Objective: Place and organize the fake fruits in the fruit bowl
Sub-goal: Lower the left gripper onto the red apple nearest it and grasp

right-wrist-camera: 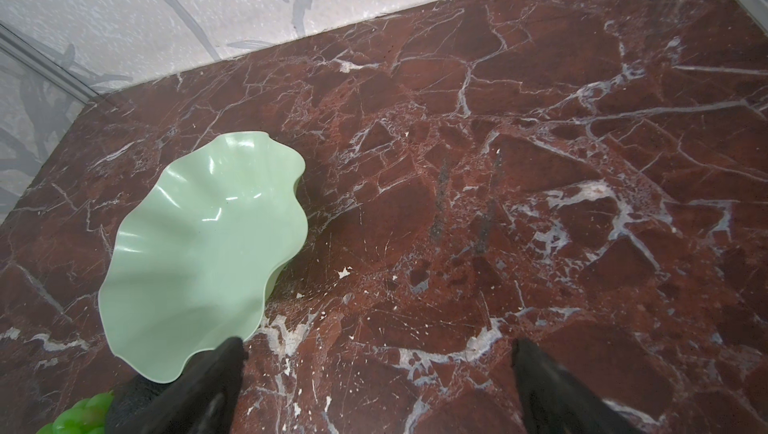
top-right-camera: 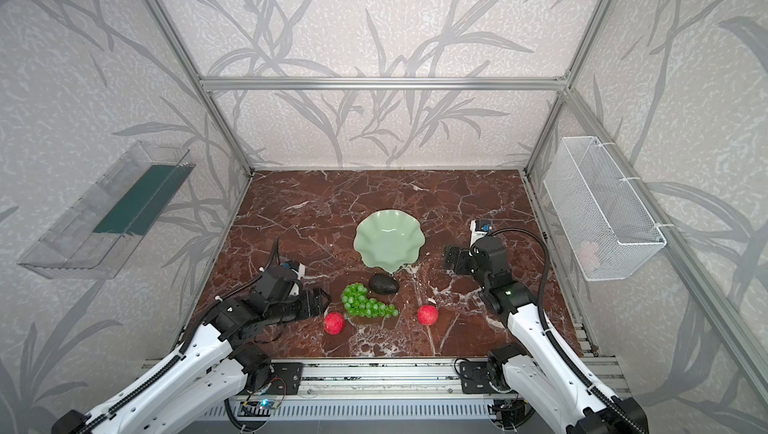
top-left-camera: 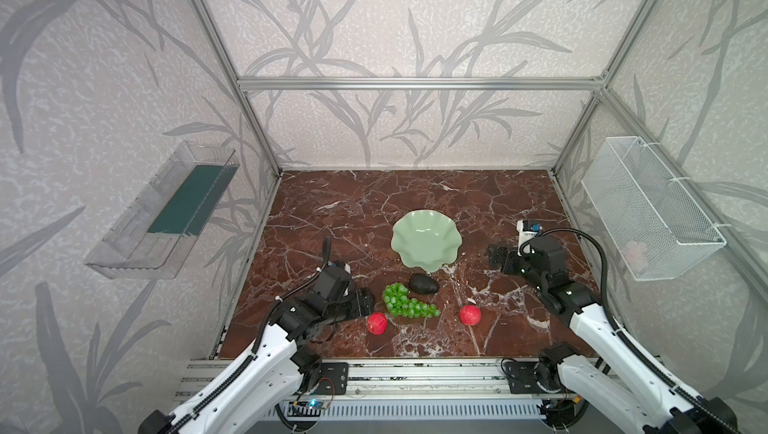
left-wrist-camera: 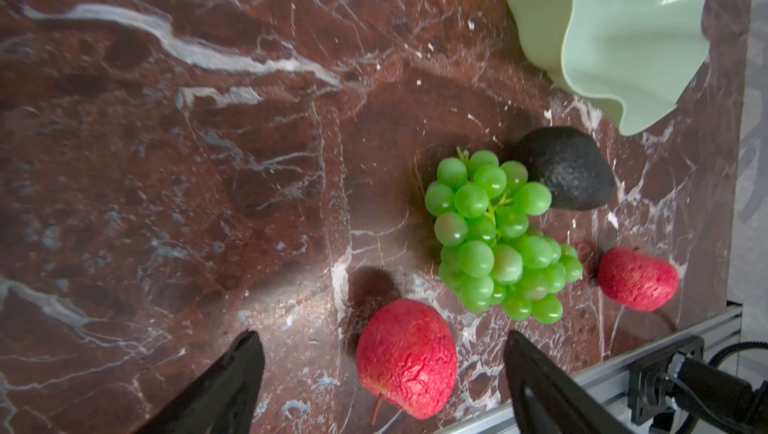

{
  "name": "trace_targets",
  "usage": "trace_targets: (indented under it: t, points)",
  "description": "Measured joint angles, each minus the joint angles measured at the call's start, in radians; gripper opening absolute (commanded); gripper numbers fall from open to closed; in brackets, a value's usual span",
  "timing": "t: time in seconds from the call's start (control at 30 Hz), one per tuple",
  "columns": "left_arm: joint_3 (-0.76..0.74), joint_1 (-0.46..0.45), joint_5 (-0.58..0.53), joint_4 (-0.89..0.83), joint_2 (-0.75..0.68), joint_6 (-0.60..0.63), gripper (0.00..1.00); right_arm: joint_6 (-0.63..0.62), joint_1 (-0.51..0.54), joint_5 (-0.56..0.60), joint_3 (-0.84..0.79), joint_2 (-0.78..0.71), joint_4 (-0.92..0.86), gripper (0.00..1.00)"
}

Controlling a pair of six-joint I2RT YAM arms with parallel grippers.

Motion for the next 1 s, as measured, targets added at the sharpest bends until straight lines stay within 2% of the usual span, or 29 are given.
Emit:
trace_targets:
  t: [0.3, 0.67, 0.8, 1.0]
  points:
    - [-0.048, -0.136, -0.024, 0.040, 0.091, -0.037, 0.90, 0.018, 0.010, 0.000, -0.014, -0.003, -0.006, 0.99]
    - [-0.080, -0.177, -0.037, 0.134, 0.178, -0.058, 0.86, 0.026, 0.011, -0.001, -0.024, -0.006, -0.010, 0.99]
    - [-0.094, -0.185, -0.035, 0.150, 0.190, -0.067, 0.78, 0.035, 0.011, -0.002, -0.032, -0.006, -0.010, 0.99]
    - [-0.100, -0.192, -0.031, 0.157, 0.181, -0.081, 0.61, 0.046, 0.012, -0.008, -0.040, -0.007, -0.008, 0.99]
